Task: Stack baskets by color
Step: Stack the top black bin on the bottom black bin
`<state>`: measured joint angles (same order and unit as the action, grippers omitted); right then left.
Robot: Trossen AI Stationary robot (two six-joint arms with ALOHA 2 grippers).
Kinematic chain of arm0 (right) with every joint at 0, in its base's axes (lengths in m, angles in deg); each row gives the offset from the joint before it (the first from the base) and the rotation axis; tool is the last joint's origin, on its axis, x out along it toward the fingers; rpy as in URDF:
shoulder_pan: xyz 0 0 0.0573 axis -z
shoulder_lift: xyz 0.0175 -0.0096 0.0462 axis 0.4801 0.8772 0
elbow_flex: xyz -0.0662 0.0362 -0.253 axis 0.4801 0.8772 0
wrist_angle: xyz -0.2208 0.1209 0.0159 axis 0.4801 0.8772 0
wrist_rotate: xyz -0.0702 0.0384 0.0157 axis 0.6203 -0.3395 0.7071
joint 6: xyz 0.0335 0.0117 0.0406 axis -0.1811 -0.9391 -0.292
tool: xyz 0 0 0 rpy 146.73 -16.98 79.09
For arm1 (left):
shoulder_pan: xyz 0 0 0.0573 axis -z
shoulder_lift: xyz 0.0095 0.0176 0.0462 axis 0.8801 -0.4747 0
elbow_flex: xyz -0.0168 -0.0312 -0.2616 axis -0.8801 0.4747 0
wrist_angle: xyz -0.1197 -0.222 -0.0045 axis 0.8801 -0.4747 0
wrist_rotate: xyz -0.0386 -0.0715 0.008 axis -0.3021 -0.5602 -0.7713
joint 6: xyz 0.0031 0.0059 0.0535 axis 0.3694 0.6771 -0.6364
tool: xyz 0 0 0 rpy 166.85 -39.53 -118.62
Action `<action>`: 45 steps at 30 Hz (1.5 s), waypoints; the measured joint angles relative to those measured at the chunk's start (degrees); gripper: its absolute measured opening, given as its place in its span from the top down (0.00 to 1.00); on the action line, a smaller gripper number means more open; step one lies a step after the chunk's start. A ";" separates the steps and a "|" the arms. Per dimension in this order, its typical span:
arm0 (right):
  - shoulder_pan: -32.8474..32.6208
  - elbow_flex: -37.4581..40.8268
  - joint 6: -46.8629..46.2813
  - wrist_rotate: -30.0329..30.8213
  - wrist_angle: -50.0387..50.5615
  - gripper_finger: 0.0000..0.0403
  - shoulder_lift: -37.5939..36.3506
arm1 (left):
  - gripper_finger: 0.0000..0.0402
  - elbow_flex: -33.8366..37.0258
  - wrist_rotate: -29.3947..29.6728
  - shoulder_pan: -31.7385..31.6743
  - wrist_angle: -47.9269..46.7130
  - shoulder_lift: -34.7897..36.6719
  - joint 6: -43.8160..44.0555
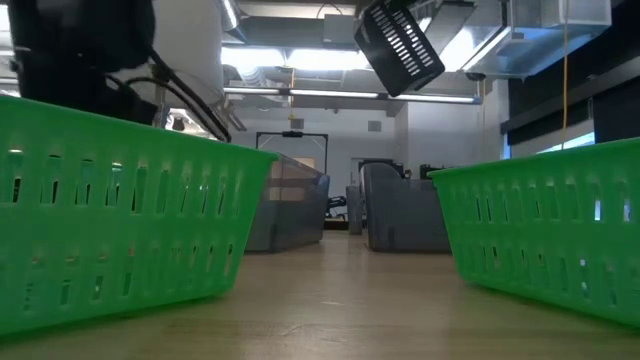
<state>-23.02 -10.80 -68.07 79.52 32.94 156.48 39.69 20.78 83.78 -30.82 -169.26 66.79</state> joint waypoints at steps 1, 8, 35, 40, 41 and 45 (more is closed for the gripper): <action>0.00 0.00 -0.19 0.00 0.00 0.99 0.00 | 0.79 0.41 0.52 -0.75 0.87 -0.01 -0.94; 0.00 0.00 -1.48 0.02 0.09 0.99 0.00 | 0.79 1.91 5.25 -6.96 3.16 -0.02 -5.37; 0.00 0.02 9.33 -2.00 -1.79 0.99 1.05 | 0.79 -10.53 15.64 -14.19 -0.72 9.71 -20.26; -0.27 0.04 12.48 -7.72 -7.53 0.99 3.68 | 0.79 -16.83 15.76 -9.78 -3.98 15.31 -20.26; -0.45 0.04 13.31 -8.68 -9.16 0.99 4.20 | 0.79 -17.73 15.70 -8.65 -4.53 16.47 -20.26; -1.96 0.04 15.94 -9.62 -14.61 0.99 6.46 | 0.79 -20.81 16.63 -4.15 -5.77 20.47 -20.05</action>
<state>-24.98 -10.75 -52.13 69.90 18.33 162.93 18.87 37.41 79.63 -36.59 -148.80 46.74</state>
